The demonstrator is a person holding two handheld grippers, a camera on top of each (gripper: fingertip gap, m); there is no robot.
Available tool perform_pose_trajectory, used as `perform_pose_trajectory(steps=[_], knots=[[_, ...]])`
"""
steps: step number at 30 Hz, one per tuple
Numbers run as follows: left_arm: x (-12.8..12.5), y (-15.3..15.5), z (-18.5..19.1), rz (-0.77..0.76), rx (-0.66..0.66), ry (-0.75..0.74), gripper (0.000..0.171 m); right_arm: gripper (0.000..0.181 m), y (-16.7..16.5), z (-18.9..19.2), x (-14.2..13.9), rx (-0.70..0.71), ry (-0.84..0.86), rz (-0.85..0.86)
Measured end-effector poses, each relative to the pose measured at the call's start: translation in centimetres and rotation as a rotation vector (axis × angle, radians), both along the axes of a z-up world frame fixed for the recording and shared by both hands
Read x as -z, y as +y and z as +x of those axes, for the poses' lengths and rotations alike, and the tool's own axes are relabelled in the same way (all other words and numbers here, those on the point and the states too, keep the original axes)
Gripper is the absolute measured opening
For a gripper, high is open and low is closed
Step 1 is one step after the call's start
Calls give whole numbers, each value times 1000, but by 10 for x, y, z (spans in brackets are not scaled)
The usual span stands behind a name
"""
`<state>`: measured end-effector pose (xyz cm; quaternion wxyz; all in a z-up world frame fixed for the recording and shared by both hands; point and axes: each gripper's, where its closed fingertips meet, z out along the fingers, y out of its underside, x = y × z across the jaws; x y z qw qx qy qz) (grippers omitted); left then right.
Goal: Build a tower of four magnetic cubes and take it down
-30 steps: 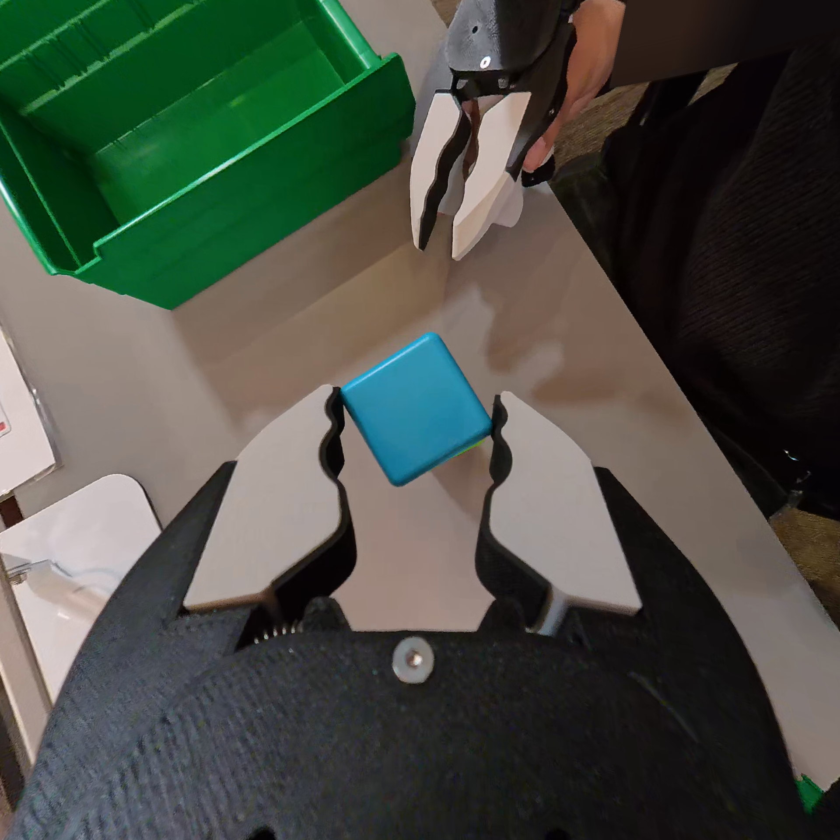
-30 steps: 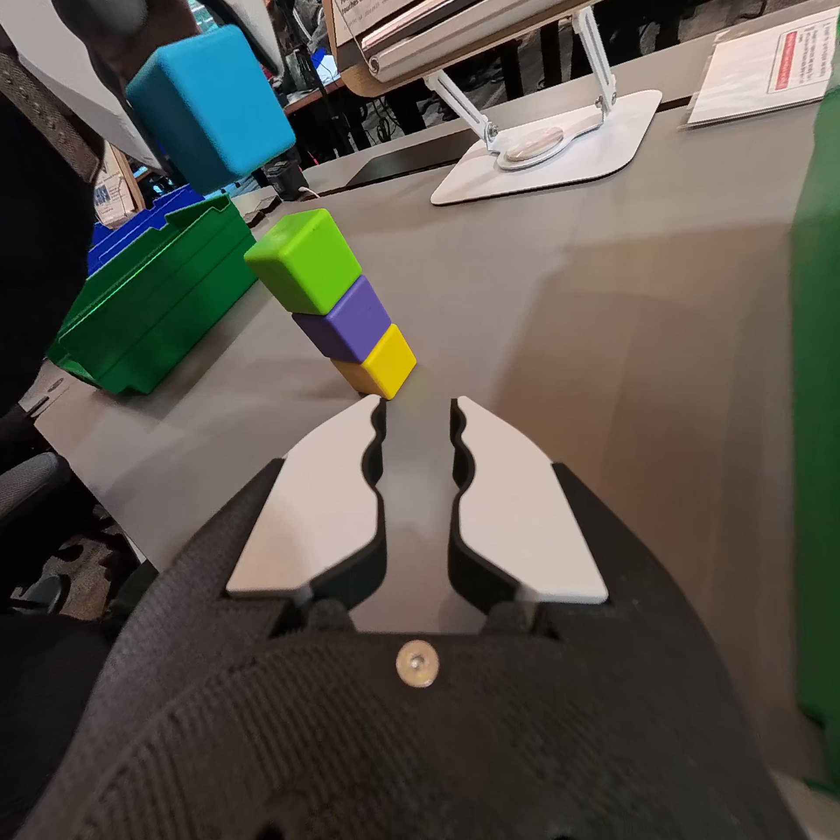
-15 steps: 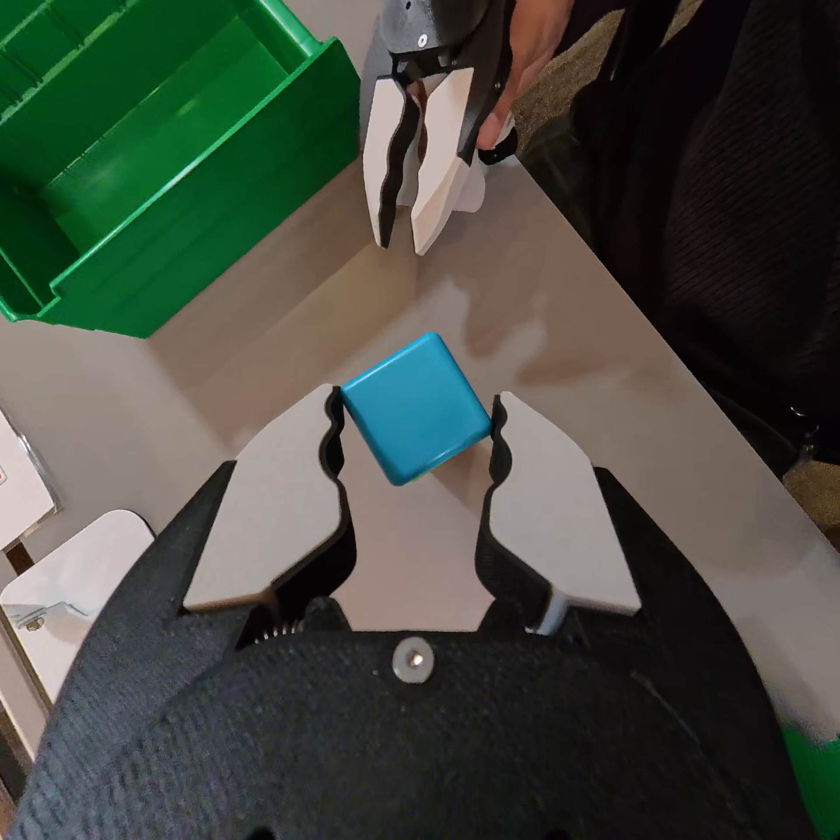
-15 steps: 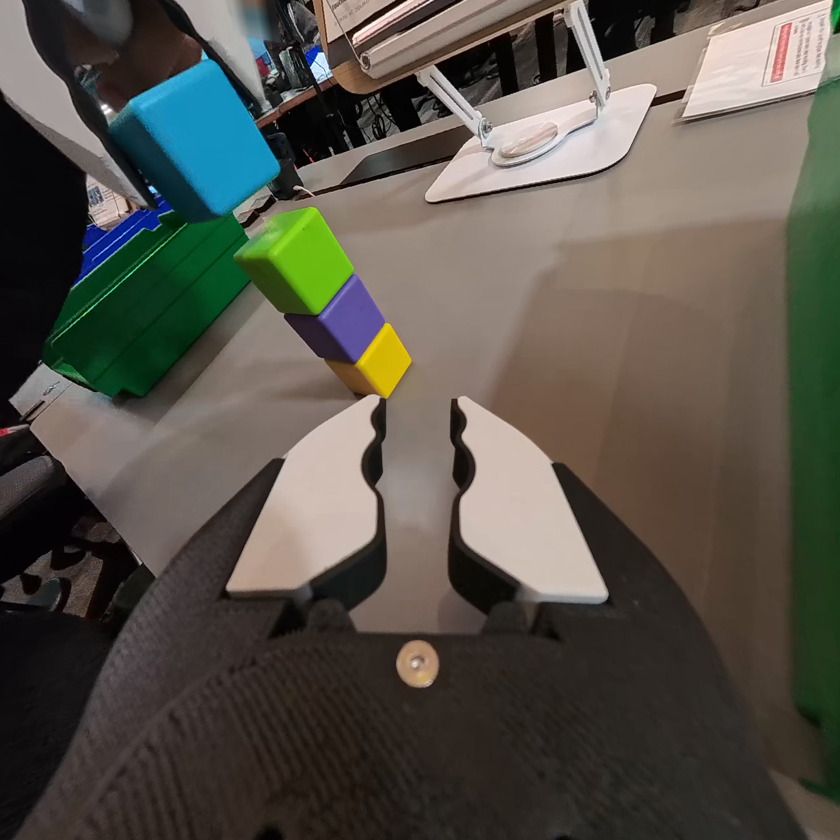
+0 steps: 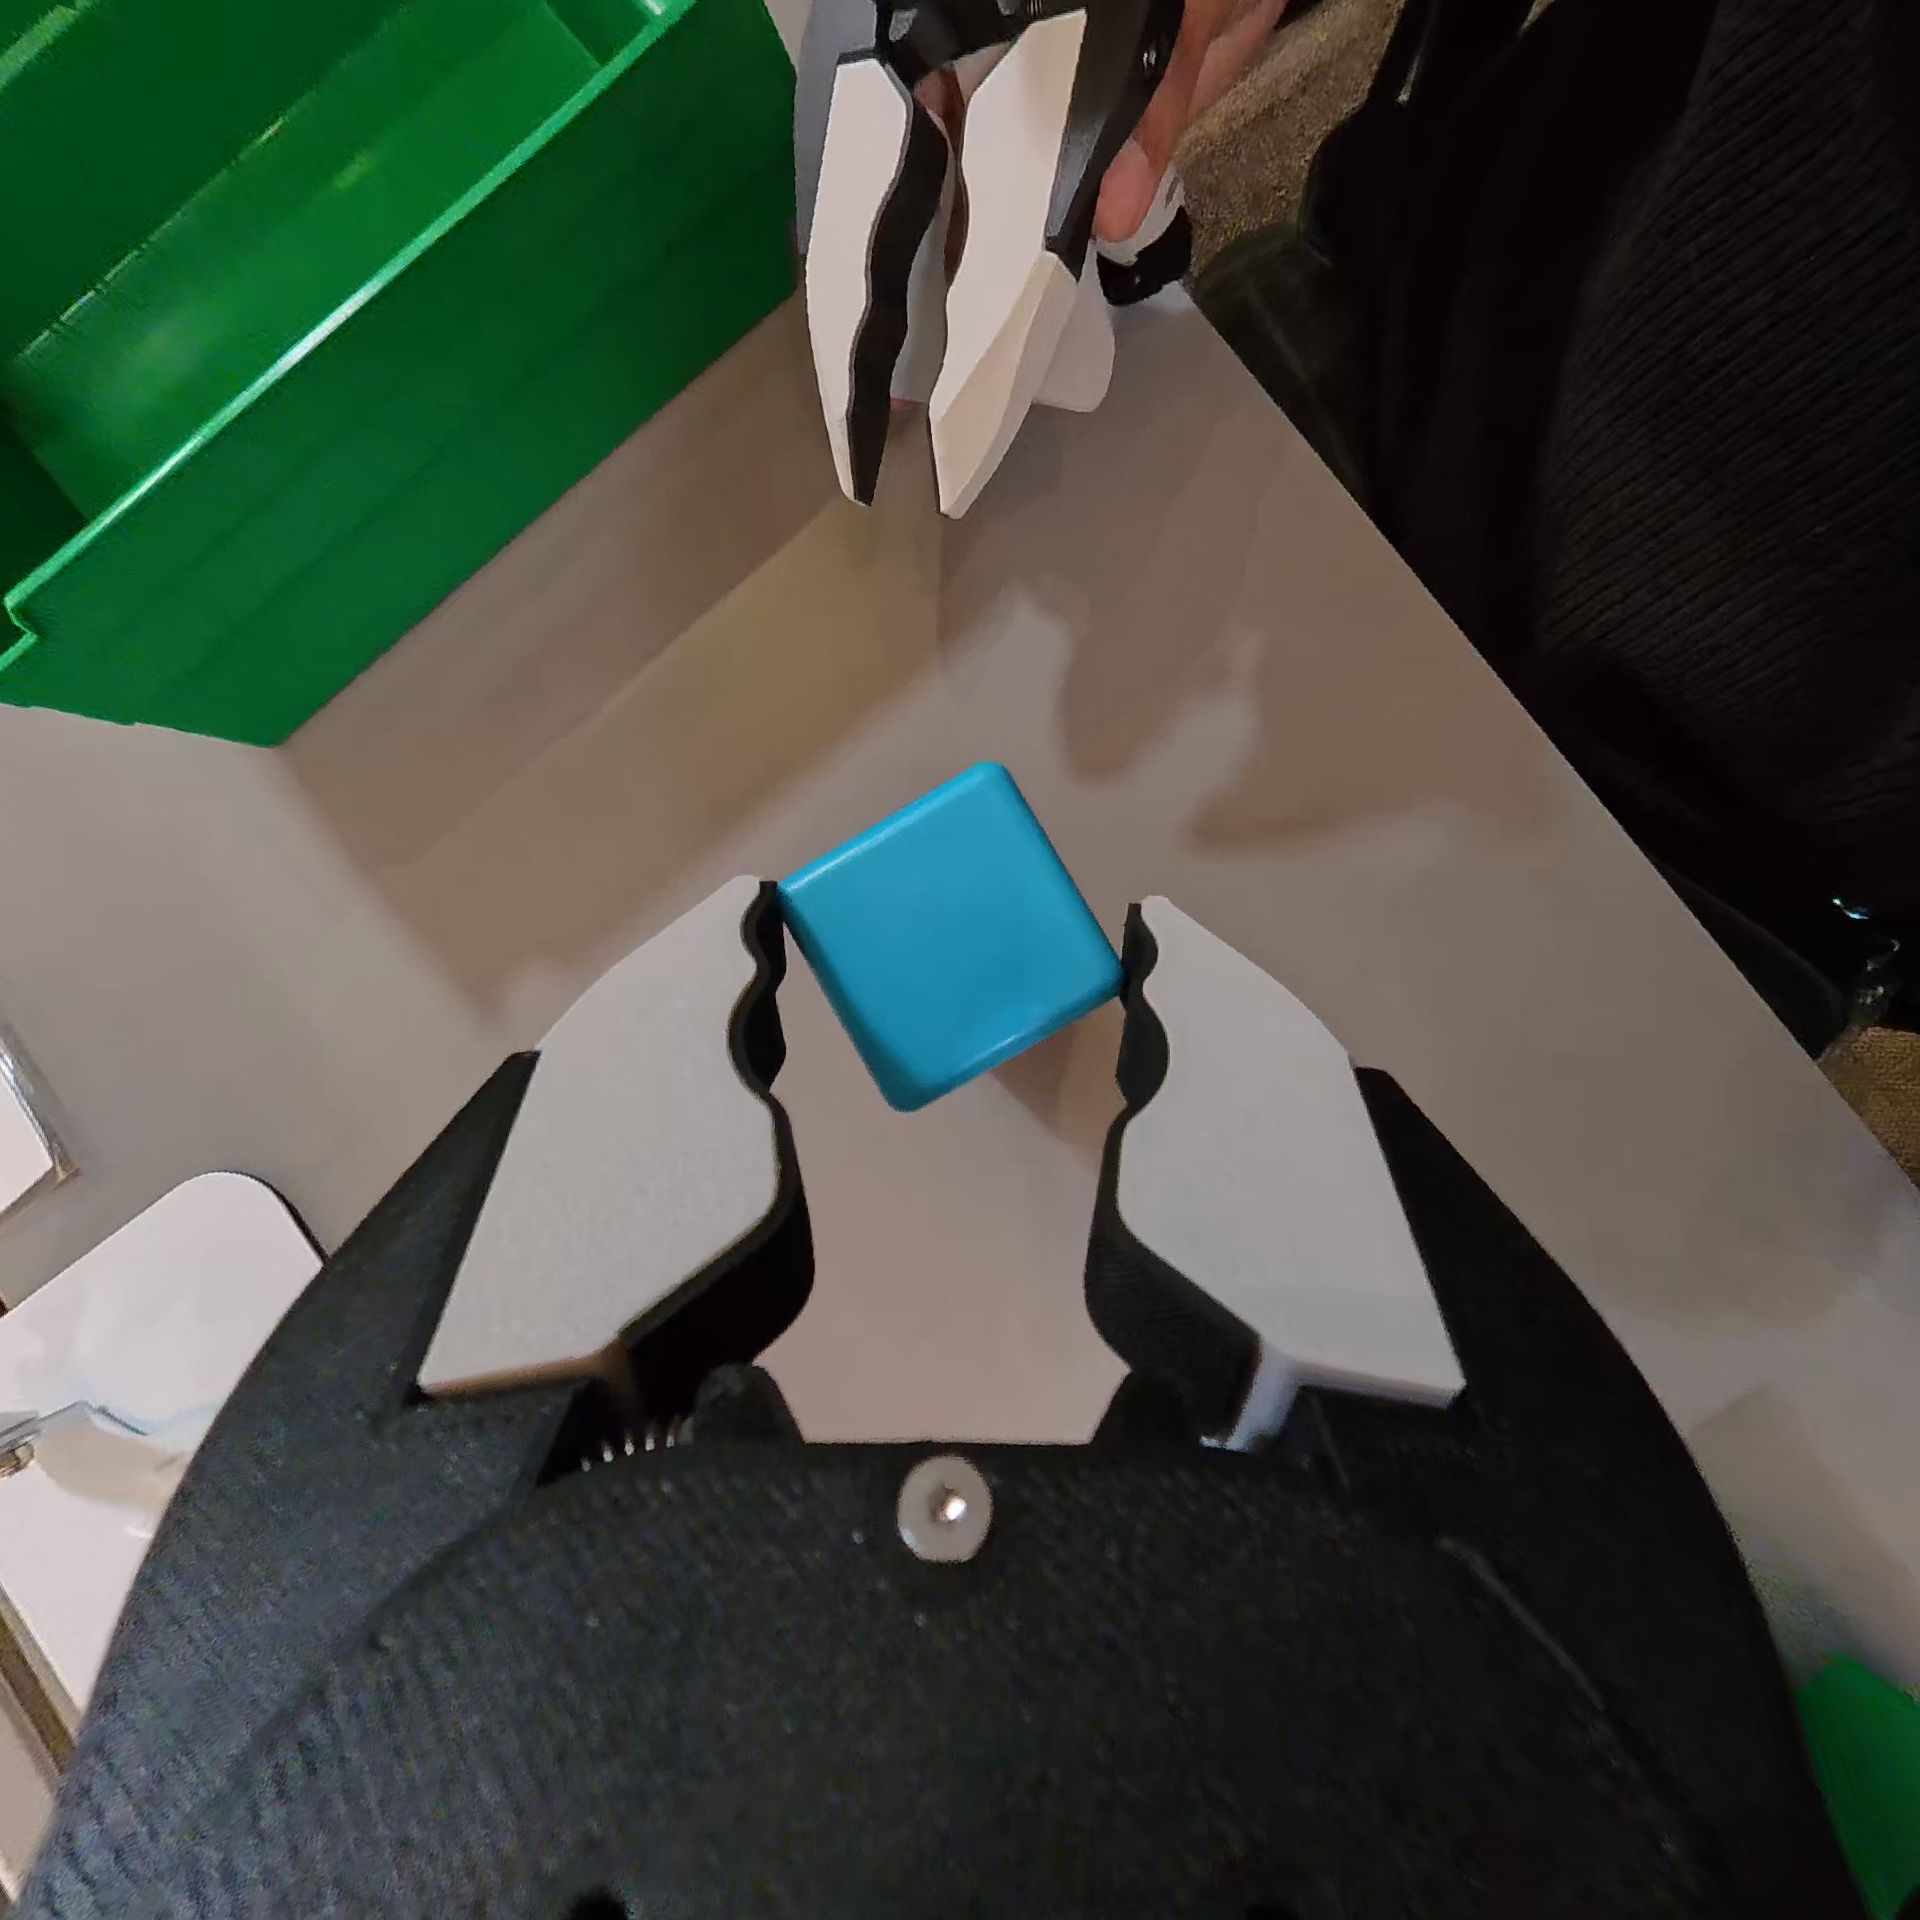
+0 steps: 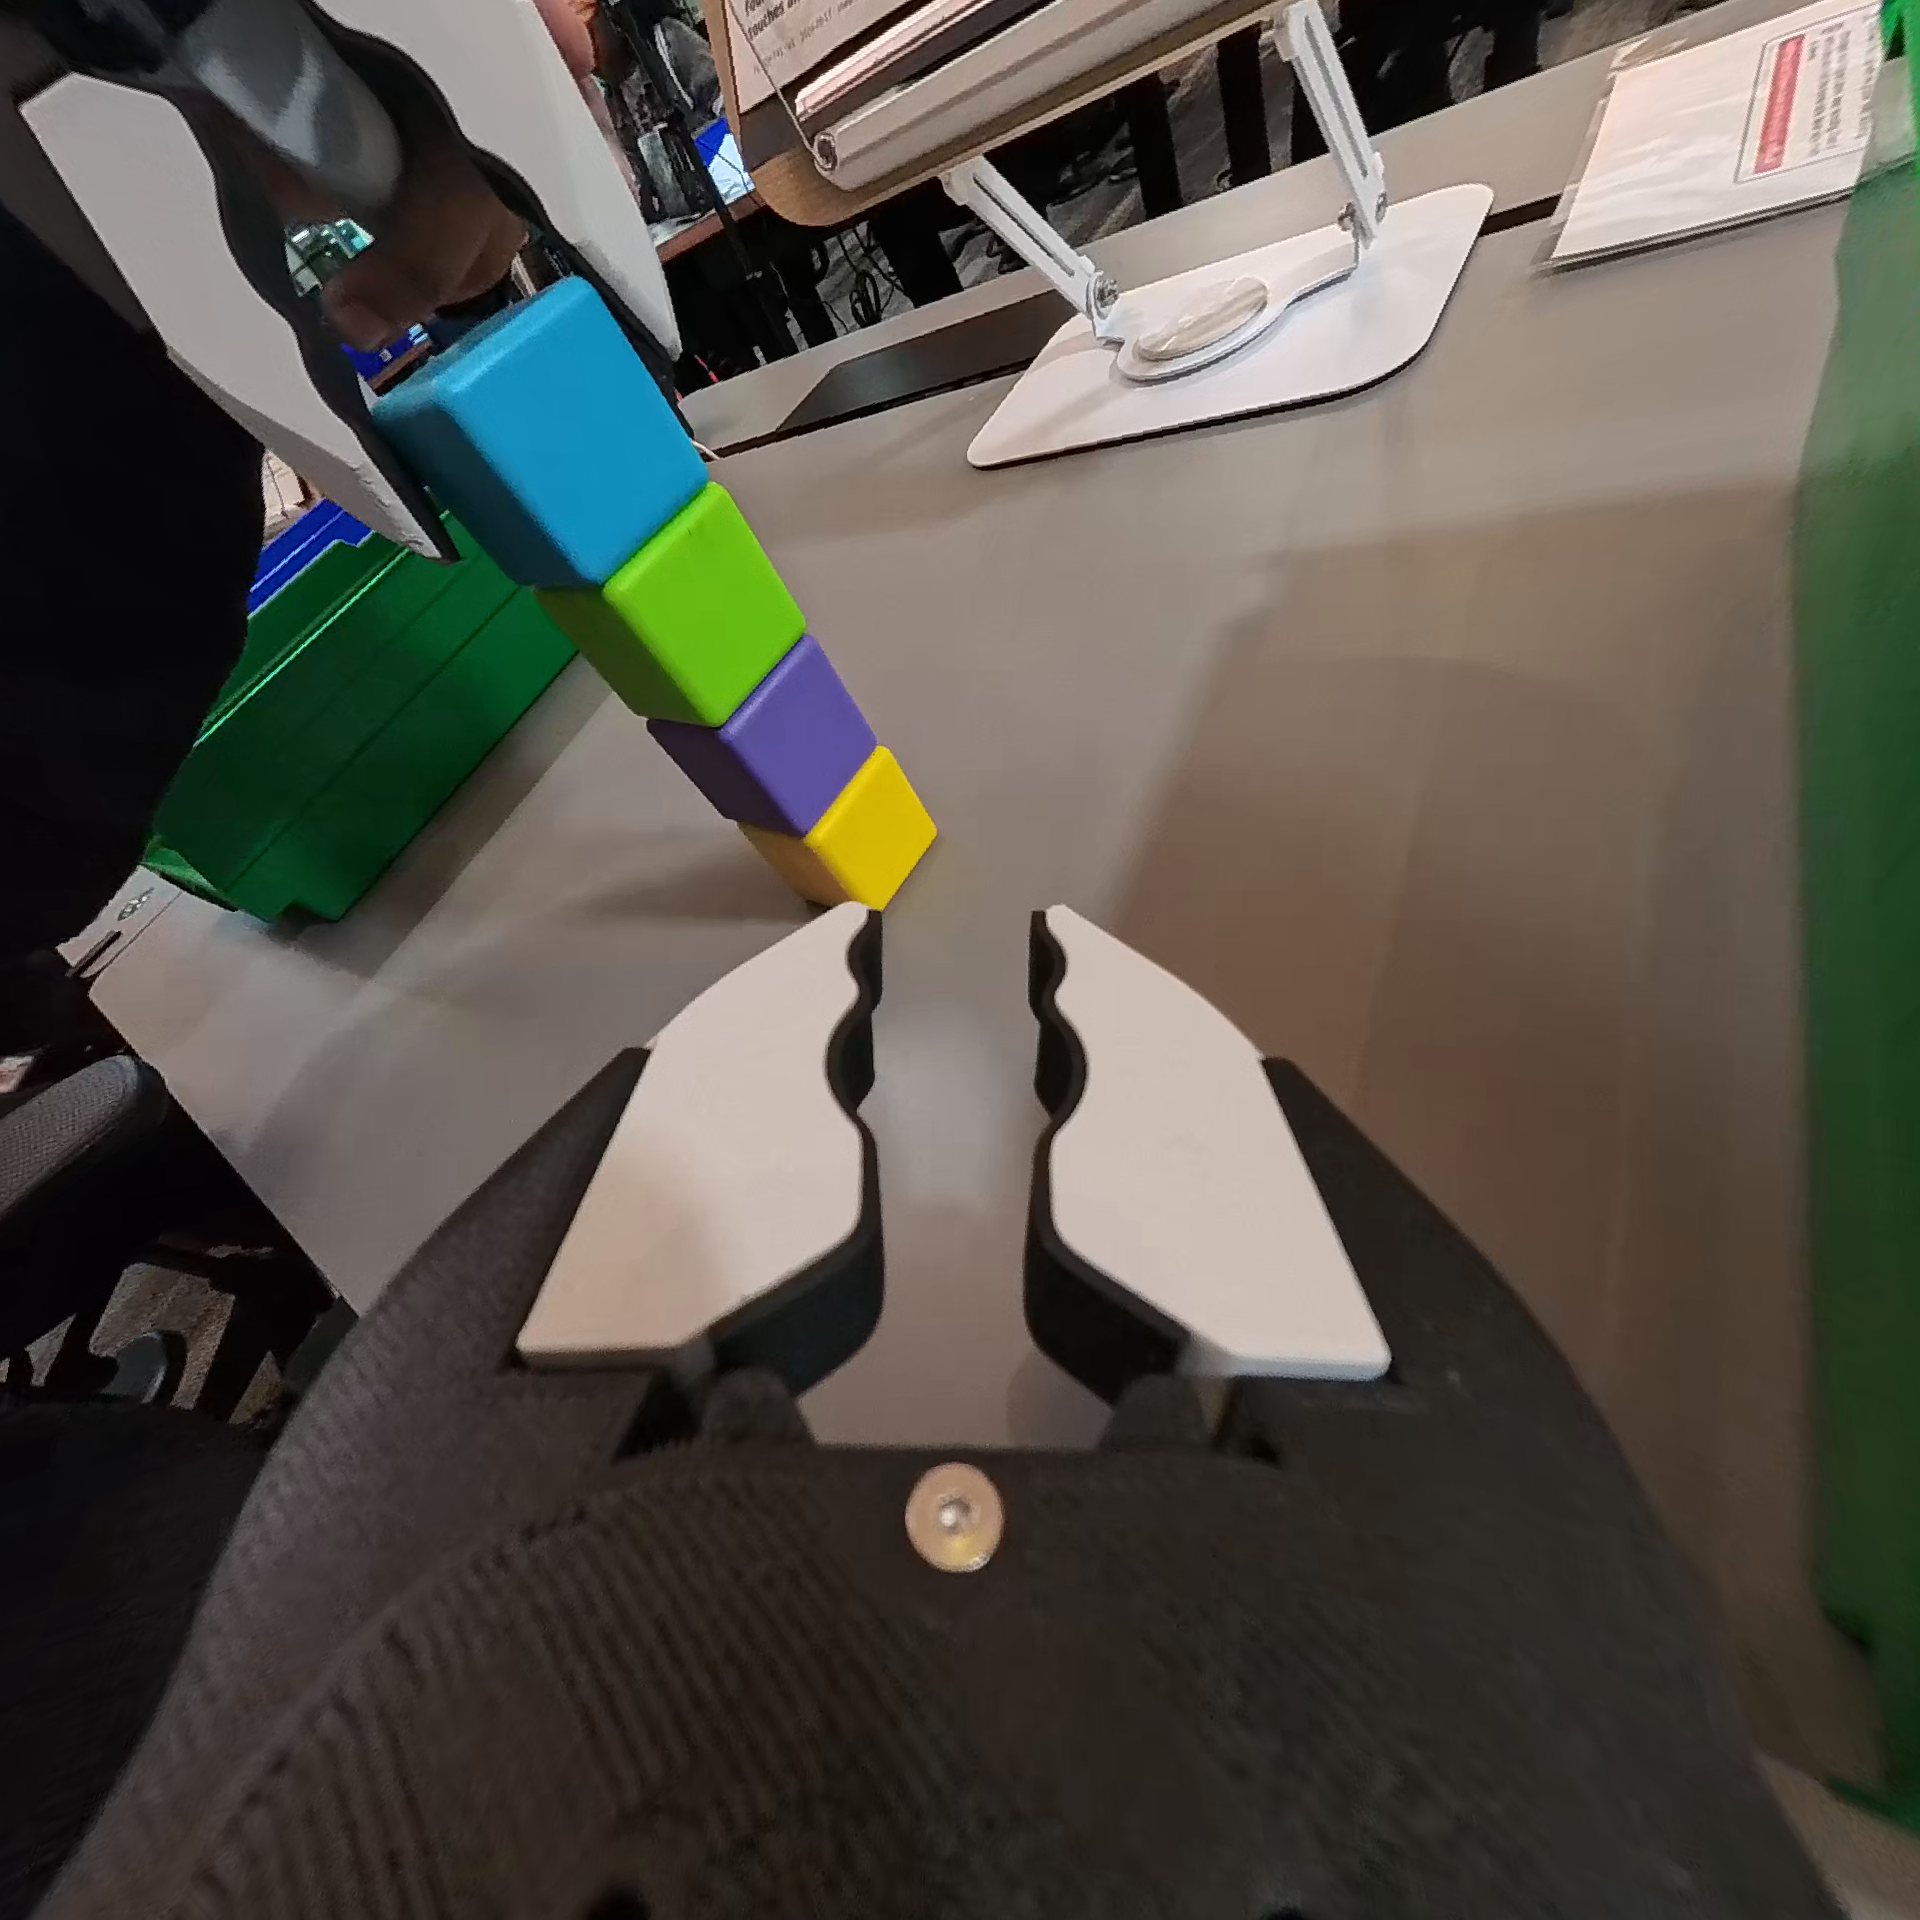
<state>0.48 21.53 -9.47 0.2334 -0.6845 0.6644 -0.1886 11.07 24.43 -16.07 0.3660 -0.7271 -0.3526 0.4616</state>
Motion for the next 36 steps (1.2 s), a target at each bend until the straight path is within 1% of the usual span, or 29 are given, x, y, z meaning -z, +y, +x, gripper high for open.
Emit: perform_pose_trajectory(steps=[7,8,10,12,14,16,18,20,21,22,23,24,25,28,30,31,34,36], knots=[[0,-4,0,33,-33,5,64,28,0,0,0,0,5,-8],[-1,-4,0,25,-48,-4,67,28,0,0,0,0,5,-9],[-6,-1,1,39,-98,-37,85,28,-1,0,-1,-4,8,-10],[-15,3,0,76,-157,-86,95,28,-2,0,-2,-9,15,-9],[-28,10,-3,136,-235,-154,99,29,-3,0,-4,-13,22,-7],[-47,14,-7,206,-324,-274,98,29,-3,0,-5,-17,31,-8],[-67,12,-14,261,-427,-445,98,30,-4,0,-7,-23,44,-11],[-85,7,-25,281,-558,-664,98,31,-6,-1,-8,-32,51,-13],[-90,0,-31,261,-600,-788,97,33,-7,-1,-8,-39,54,-15],[-91,-12,-34,233,-602,-903,96,34,-8,-2,-9,-48,61,-17],[-88,-23,-37,223,-604,-991,92,37,-10,-3,-10,-58,72,-23],[-80,-30,-44,229,-645,-1049,88,39,-11,-4,-12,-67,86,-32],[-68,-33,-52,246,-699,-1075,90,41,-14,-6,-14,-79,104,-44],[-27,-38,-71,311,-843,-1078,88,45,-21,-11,-24,-120,169,-61],[-10,-33,-74,310,-911,-1057,89,47,-25,-15,-30,-149,194,-39],[-4,-30,-71,283,-921,-1059,90,48,-28,-17,-32,-163,198,-19],[10,-21,-54,208,-892,-1026,94,54,-39,-24,-34,-220,184,68],[22,-18,-45,216,-875,-968,94,58,-48,-30,-35,-277,170,162]])
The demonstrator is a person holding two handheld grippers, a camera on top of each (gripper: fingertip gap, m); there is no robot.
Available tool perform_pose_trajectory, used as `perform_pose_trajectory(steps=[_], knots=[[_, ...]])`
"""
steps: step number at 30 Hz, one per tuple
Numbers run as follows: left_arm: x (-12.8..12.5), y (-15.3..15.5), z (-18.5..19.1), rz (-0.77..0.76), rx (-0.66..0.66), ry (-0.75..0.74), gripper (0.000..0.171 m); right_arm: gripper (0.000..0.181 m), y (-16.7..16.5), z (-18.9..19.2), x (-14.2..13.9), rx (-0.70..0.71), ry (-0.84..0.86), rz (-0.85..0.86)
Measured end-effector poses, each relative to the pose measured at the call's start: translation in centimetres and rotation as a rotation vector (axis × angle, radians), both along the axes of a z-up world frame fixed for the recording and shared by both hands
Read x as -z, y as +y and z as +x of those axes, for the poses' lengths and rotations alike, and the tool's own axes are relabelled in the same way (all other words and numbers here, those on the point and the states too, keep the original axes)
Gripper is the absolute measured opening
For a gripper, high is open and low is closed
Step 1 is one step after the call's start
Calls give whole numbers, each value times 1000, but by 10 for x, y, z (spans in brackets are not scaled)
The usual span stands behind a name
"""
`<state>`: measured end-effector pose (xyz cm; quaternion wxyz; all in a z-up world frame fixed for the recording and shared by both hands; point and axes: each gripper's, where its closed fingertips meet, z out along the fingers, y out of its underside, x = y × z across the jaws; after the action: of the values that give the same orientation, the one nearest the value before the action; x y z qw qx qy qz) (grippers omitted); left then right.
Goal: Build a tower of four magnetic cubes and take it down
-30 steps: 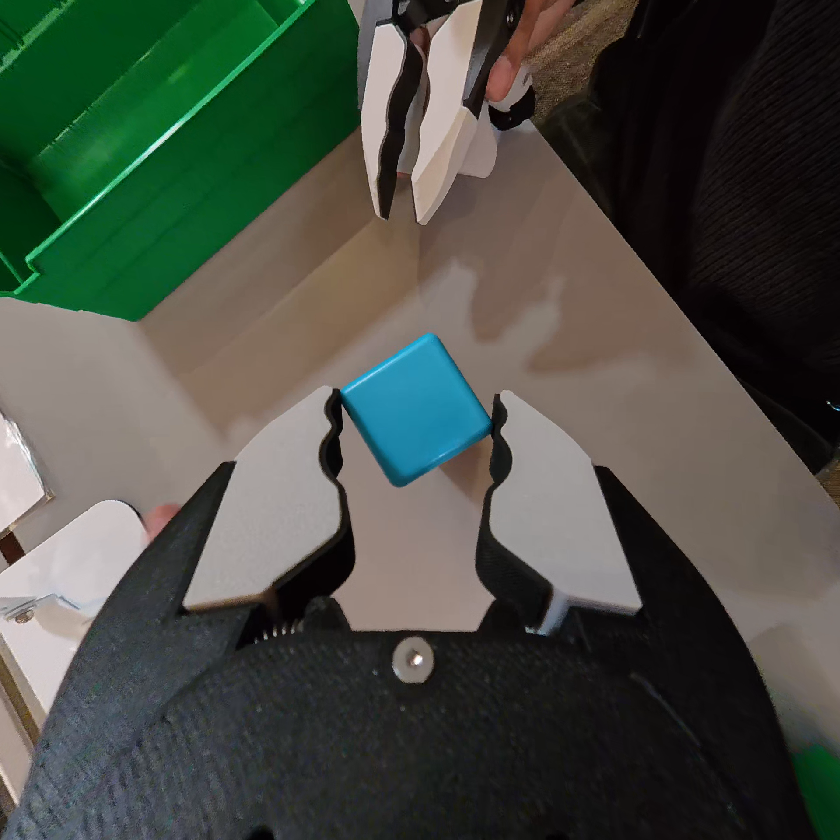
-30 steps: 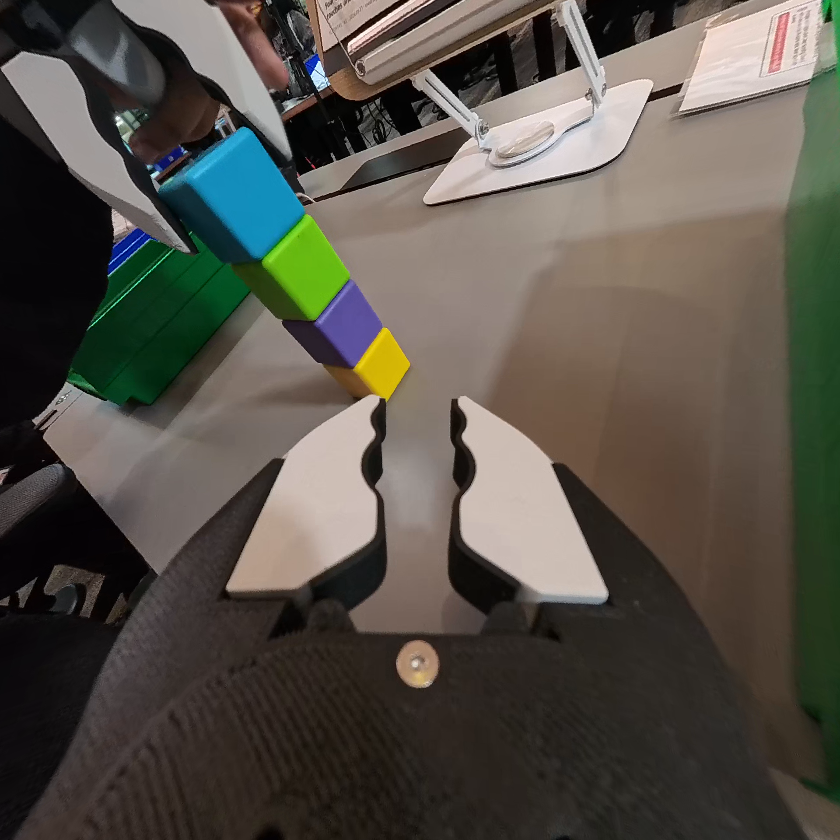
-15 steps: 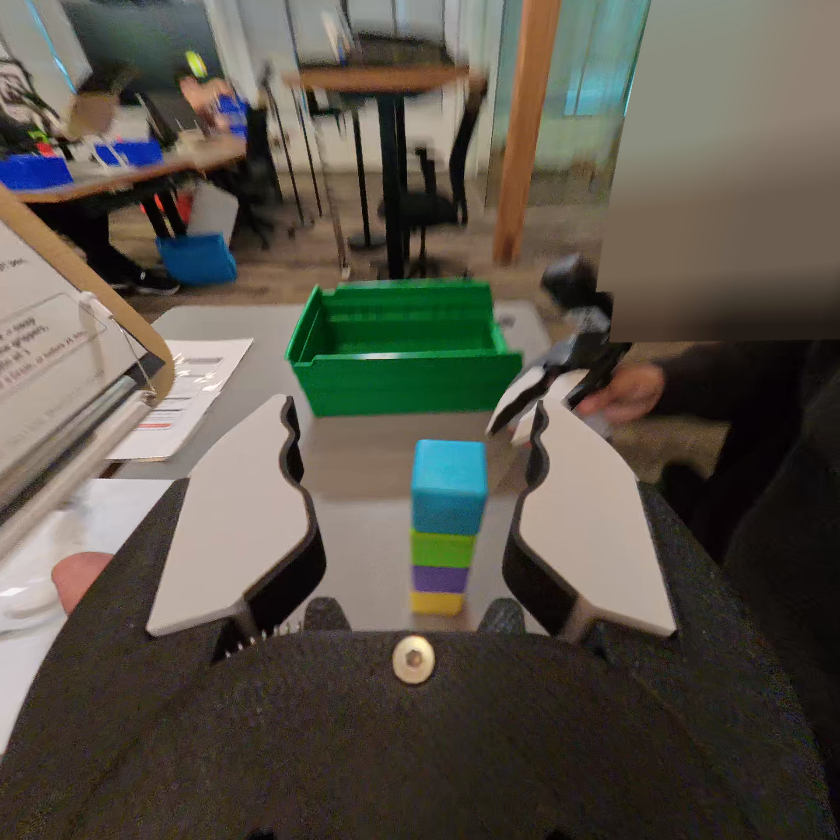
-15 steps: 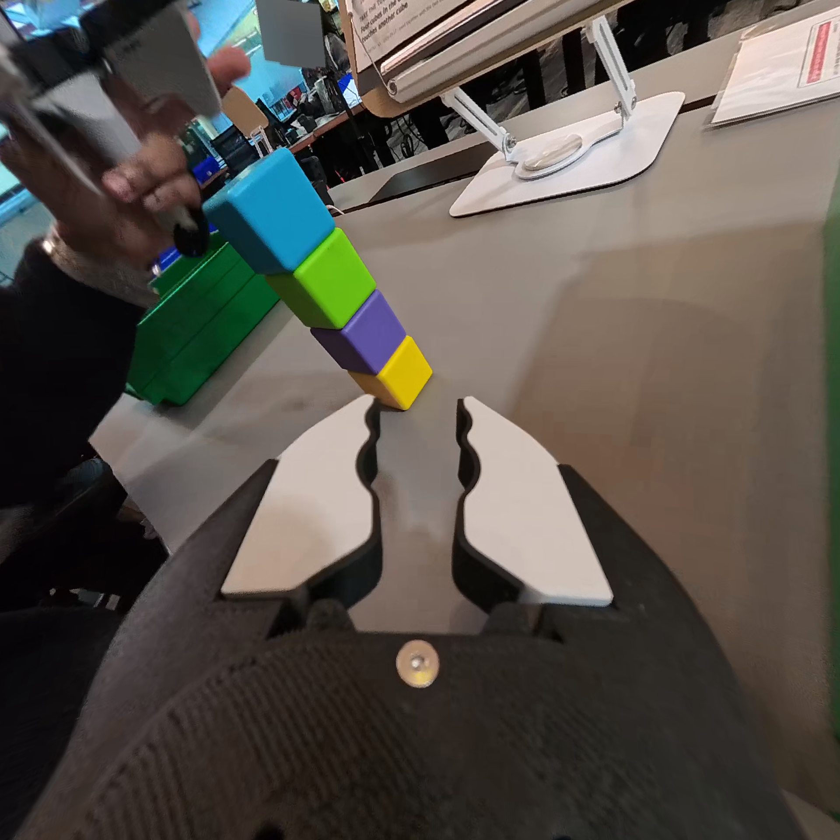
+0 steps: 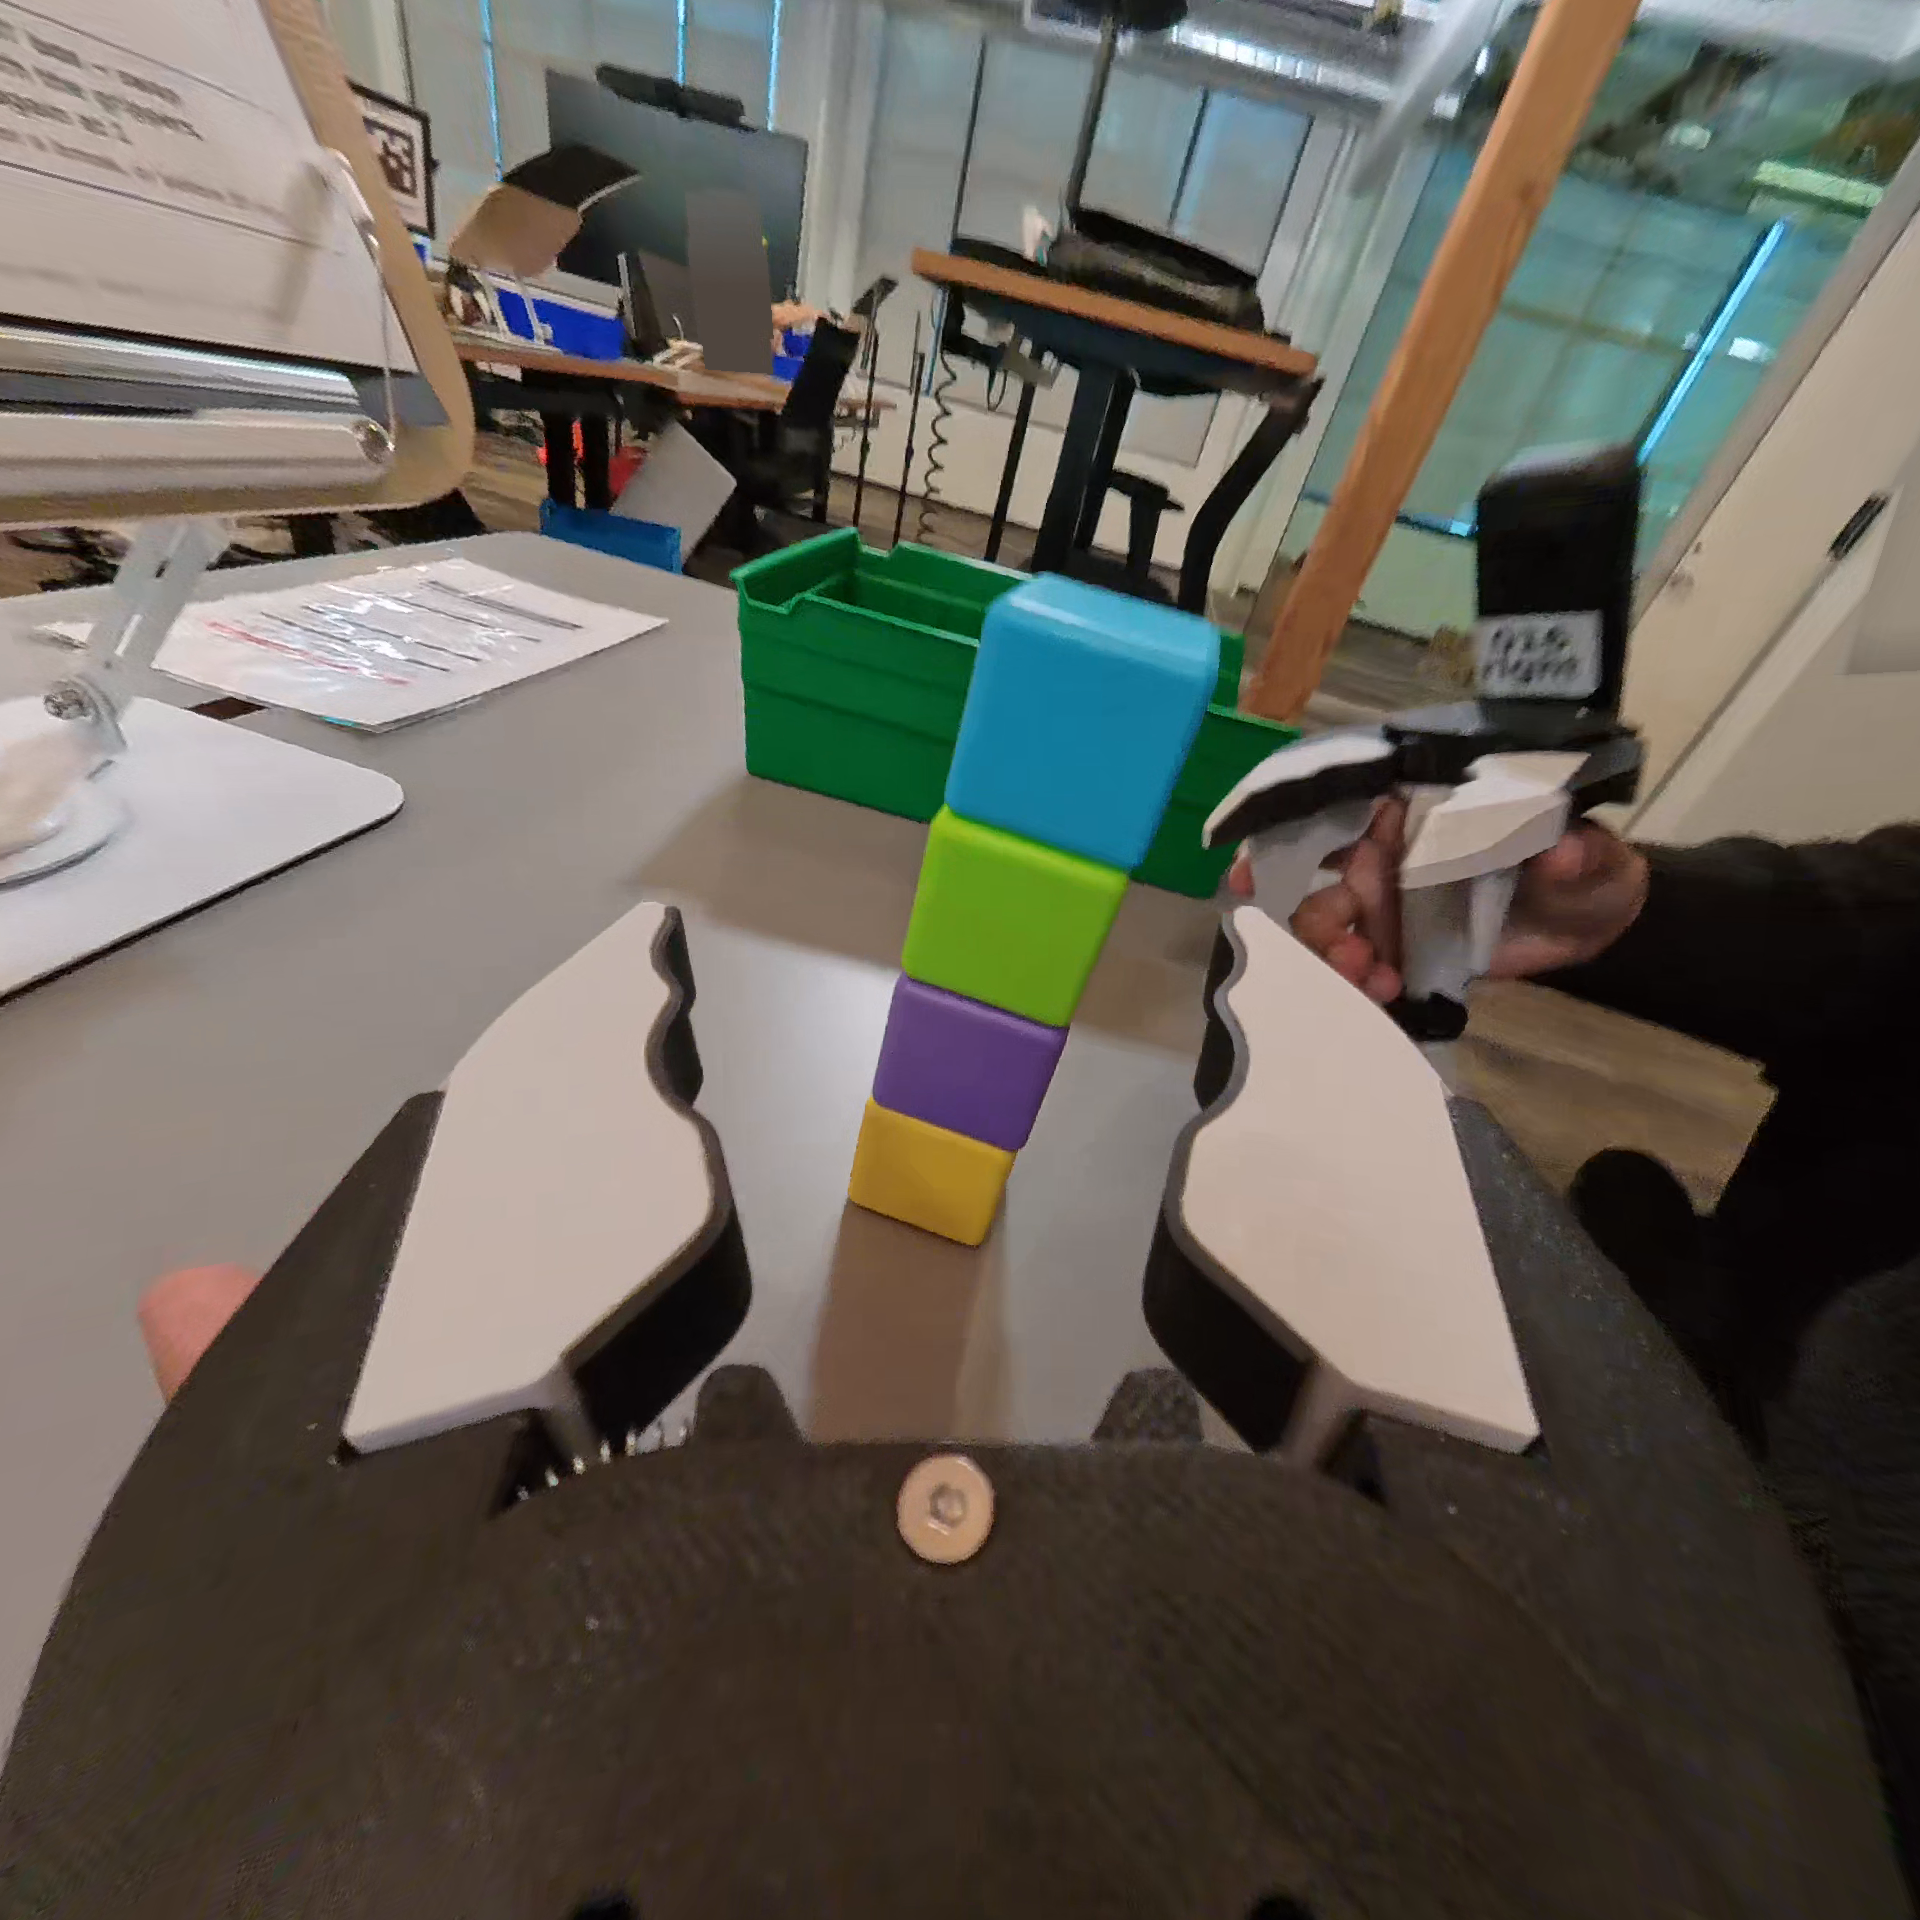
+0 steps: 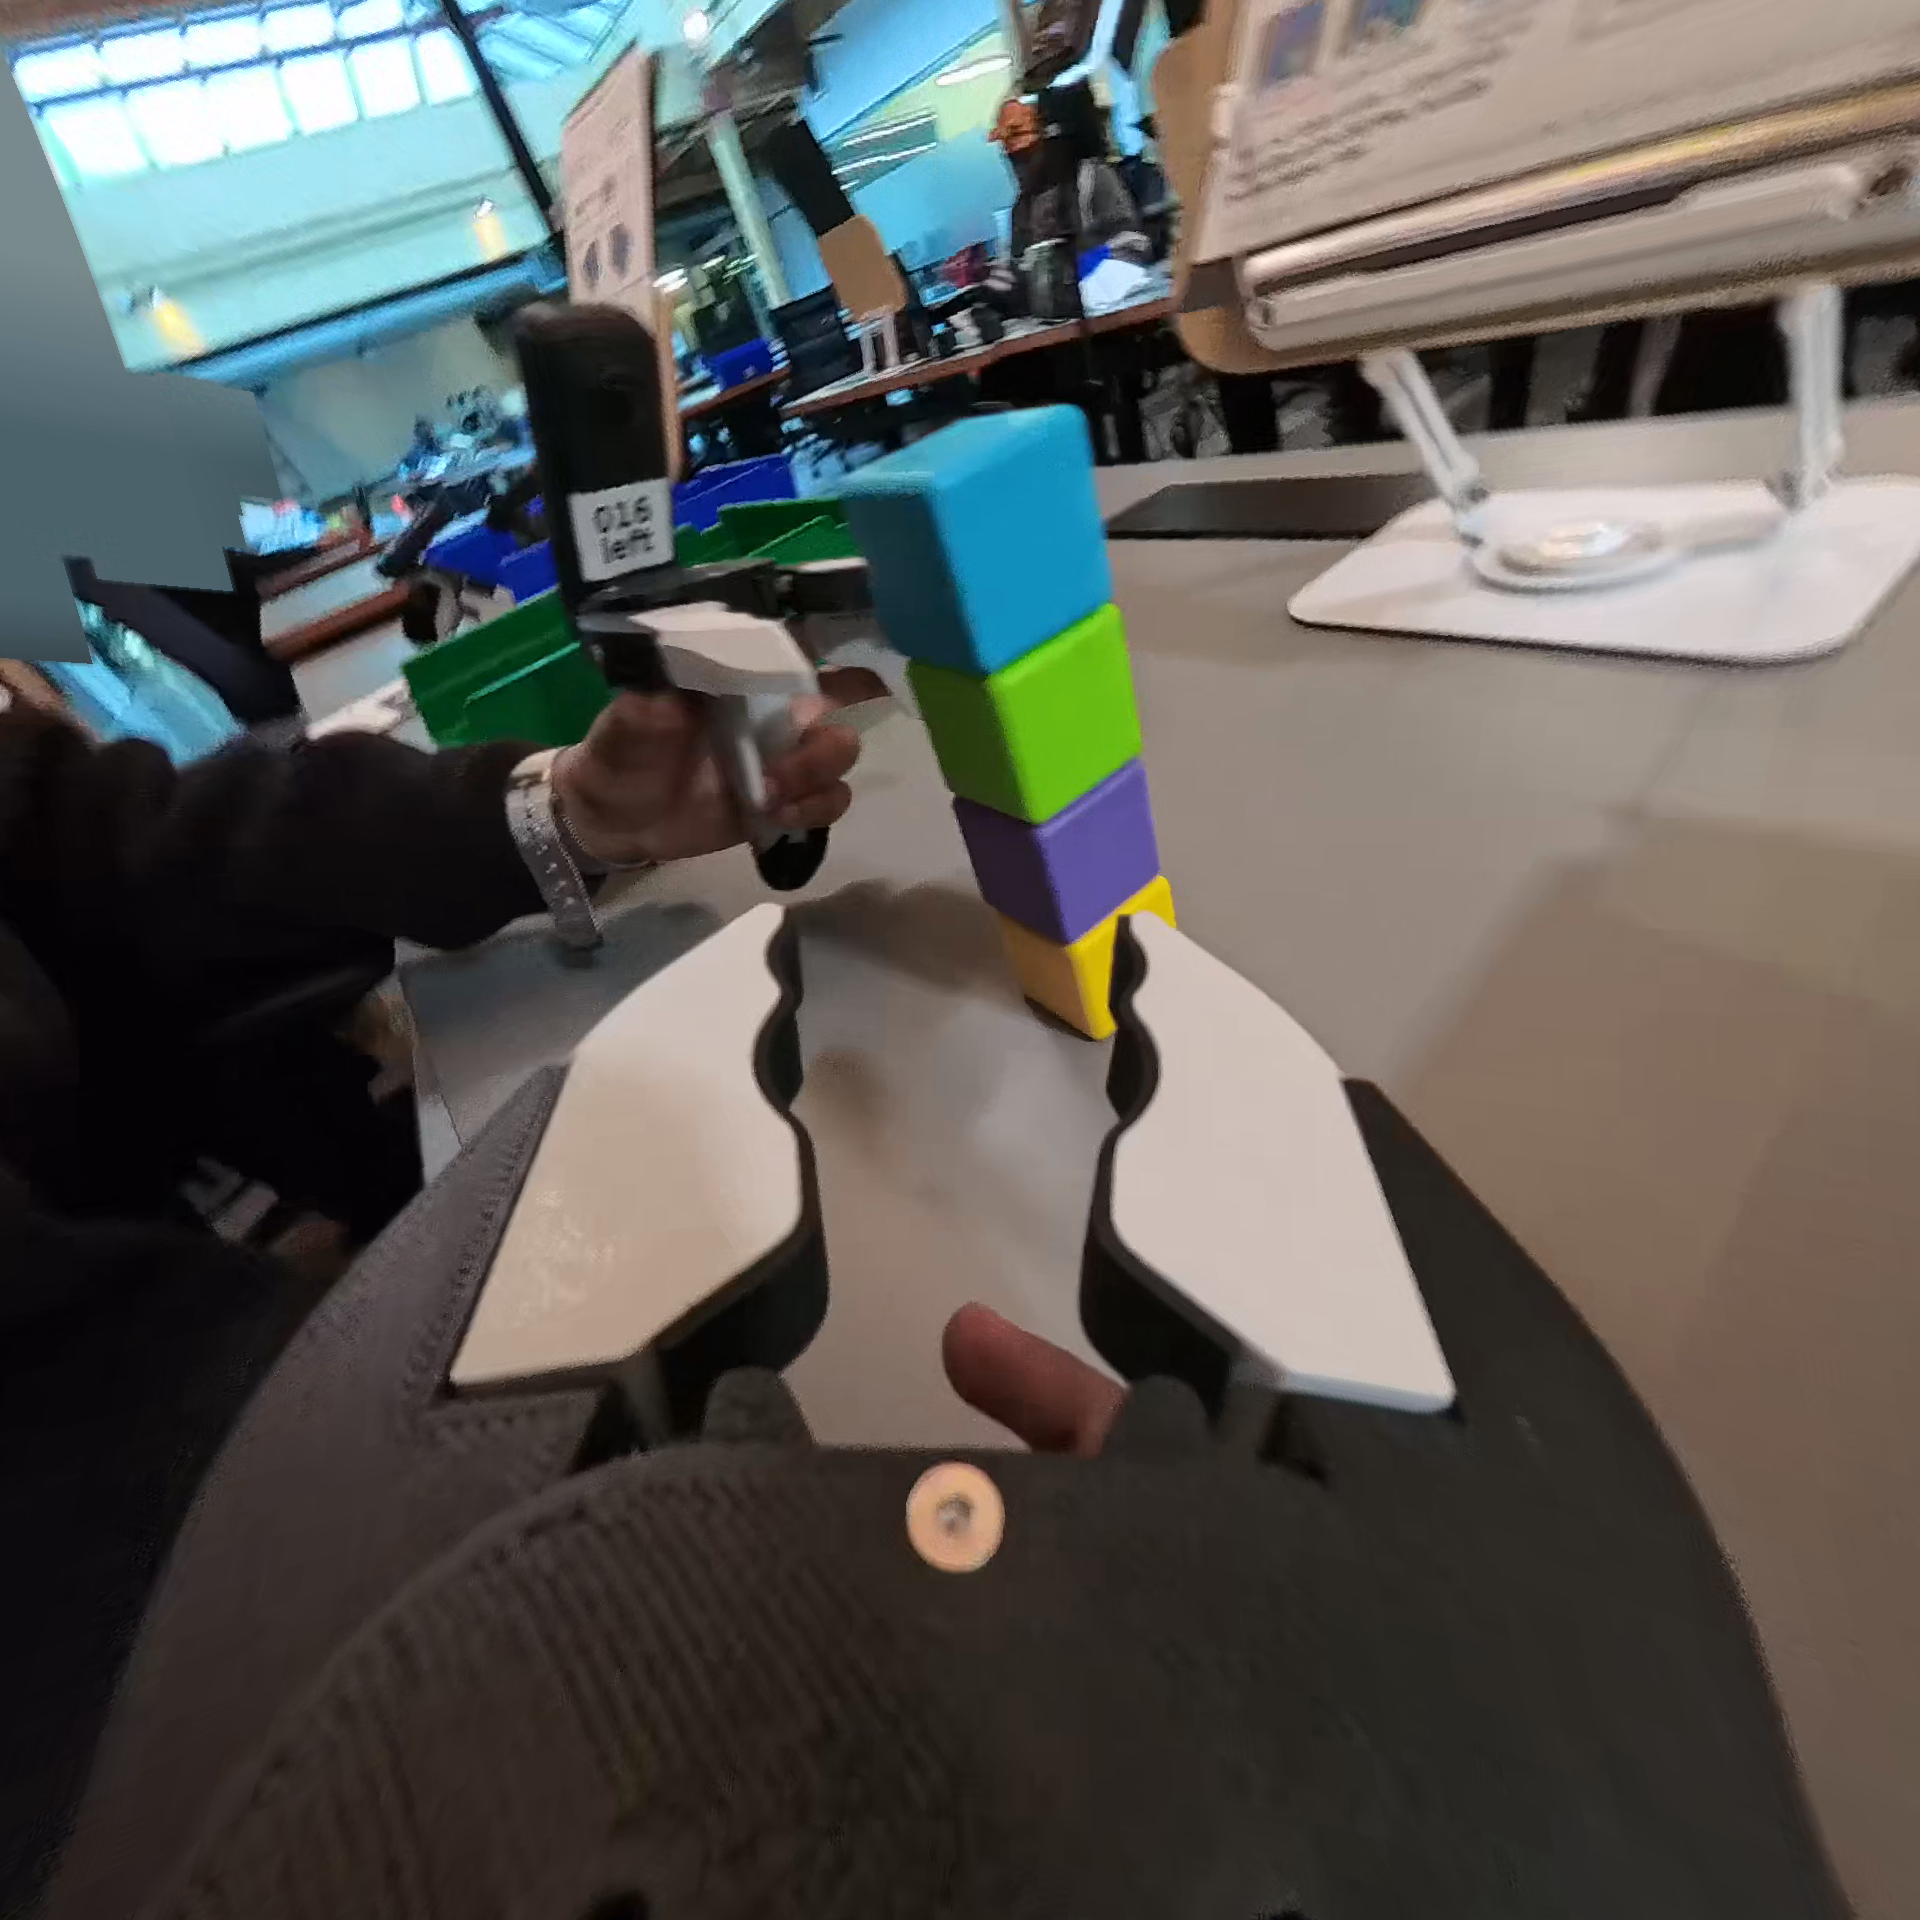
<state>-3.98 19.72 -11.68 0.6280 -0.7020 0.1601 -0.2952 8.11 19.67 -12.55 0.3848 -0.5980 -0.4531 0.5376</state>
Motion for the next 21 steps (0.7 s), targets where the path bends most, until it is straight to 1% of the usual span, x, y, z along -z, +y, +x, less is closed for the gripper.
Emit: perform_pose_trajectory(steps=[2,3,5,7,10,14,18,21], knots=[[8,2,4,34,-38,72,94,55,-15,-4,-8,-99,42,59],[10,3,5,65,-63,85,95,53,-22,-4,-16,-154,88,40],[12,2,15,105,-53,99,95,56,-27,-7,-28,-219,155,-25],[15,3,25,93,-13,118,95,57,-21,-10,-33,-240,181,-29],[16,5,33,74,16,95,94,57,-7,-20,-42,-227,199,38],[17,9,30,46,-8,65,93,58,8,-40,-55,-251,226,72],[14,12,19,25,-28,-36,91,63,26,-63,-59,-310,236,-14],[16,13,17,4,-22,-61,91,66,29,-72,-65,-363,250,-60]])
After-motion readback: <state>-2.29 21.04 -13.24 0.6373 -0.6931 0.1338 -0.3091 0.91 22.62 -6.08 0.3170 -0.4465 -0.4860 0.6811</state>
